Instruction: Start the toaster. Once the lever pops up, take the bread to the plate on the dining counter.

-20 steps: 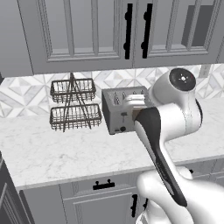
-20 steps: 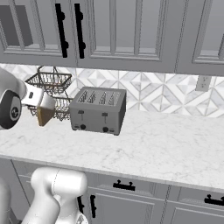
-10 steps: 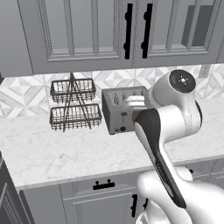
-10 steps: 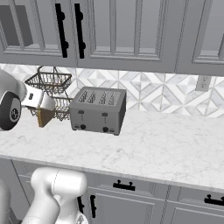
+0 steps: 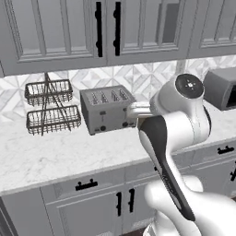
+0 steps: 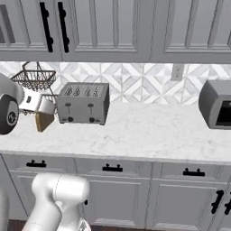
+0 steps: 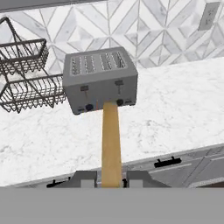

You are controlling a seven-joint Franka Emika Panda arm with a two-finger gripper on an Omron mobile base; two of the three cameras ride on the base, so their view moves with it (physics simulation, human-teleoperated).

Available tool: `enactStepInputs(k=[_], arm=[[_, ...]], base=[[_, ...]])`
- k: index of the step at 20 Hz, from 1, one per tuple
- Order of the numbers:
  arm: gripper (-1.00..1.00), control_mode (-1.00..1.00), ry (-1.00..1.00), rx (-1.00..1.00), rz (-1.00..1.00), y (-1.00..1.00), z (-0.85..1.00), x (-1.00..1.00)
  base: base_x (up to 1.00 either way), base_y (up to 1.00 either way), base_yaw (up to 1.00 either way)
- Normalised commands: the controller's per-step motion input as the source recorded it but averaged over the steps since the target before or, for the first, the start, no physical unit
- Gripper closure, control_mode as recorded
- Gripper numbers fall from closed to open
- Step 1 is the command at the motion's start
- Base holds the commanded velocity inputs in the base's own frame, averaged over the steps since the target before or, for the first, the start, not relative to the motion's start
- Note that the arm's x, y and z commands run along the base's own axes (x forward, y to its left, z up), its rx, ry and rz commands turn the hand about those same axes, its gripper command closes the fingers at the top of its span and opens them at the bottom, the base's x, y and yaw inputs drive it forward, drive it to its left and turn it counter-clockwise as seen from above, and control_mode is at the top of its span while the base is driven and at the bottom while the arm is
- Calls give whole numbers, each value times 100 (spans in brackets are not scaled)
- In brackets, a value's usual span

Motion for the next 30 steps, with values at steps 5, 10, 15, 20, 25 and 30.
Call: enactStepInputs(k=[5,10,15,20,25,30], arm=[[100,100,0,0,0,0,0,0],[100,100,0,0,0,0,0,0],[100,100,0,0,0,0,0,0],[100,100,0,0,0,0,0,0],[100,100,0,0,0,0,0,0],[100,100,0,0,0,0,0,0]], base=[[-20,-56,-67],[0,-55,-80],[0,-55,-83],[0,-55,-84],[0,-56,-84],[19,-42,-80]])
